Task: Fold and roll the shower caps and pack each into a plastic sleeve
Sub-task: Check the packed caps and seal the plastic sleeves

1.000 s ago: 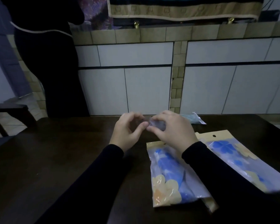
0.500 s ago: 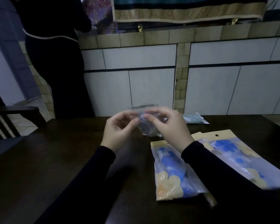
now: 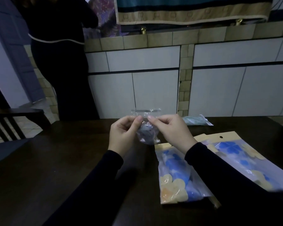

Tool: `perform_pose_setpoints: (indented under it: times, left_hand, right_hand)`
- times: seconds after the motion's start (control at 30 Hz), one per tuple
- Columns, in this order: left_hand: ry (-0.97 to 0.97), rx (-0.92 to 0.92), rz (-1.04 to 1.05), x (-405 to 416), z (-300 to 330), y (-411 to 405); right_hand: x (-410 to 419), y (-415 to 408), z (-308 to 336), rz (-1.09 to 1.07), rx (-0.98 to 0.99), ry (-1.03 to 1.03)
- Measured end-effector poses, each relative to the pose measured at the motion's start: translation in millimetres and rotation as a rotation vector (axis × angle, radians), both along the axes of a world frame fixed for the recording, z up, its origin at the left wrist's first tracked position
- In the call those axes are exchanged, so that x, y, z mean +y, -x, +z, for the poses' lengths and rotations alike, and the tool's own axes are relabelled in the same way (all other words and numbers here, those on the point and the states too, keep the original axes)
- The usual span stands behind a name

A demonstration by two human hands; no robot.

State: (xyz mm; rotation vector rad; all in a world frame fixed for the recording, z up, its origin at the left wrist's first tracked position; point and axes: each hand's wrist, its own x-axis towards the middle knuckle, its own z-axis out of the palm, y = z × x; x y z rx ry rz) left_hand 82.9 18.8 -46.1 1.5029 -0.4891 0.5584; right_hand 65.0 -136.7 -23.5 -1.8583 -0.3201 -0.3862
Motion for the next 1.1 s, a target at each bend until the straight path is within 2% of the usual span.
perform_pose_setpoints:
  times: [0.1, 0.23, 0.3, 0.4, 0.47, 0.57, 0.77, 0.9, 1.1]
  left_hand:
    - [0.058, 0.166, -0.078, -1.3, -0.2, 0.9]
    - [0.151, 0.430, -0.192, 6.4, -2.9, -1.6]
    - [0.101, 0.579, -0.187, 8.4, -5.2, -2.6]
    - [0.006, 0.806, -0.174, 8.8, -5.3, -5.7]
    - [0.048, 0.895, -0.203, 7.8, -3.7, -6.0]
    - [0.113, 0.873, -0.222, 6.7, -2.9, -6.5]
    - [0.145, 0.695, -0.180, 3.6, -8.1, -4.6]
    - [0.285, 0.656, -0.169, 4.8, -8.7, -3.7]
    - [0.262, 0.630, -0.258, 9.6, -4.1, -4.1]
  right_hand:
    - [2.5, 1.4, 2.3, 0.020, 0.178, -0.160]
    - [-3.5, 3.3, 1.7, 0.023, 0.346, -0.105]
    - [-4.5, 1.7, -2.8, 0.058, 0.457, -0.115]
    - [-2.8, -1.0, -10.4, 0.072, 0.484, -0.188]
    - [-2.0, -1.9, -13.8, 0.059, 0.479, -0.206]
    - [-3.4, -3.1, -15.0, 0.046, 0.503, -0.250]
    - [-1.0, -3.3, -9.4, 0.090, 0.631, -0.527]
    - [-3.6, -0.9, -7.5, 0.150, 0.597, -0.419]
    - [-4.9, -0.6, -9.4, 0.013, 0.404, -0.243]
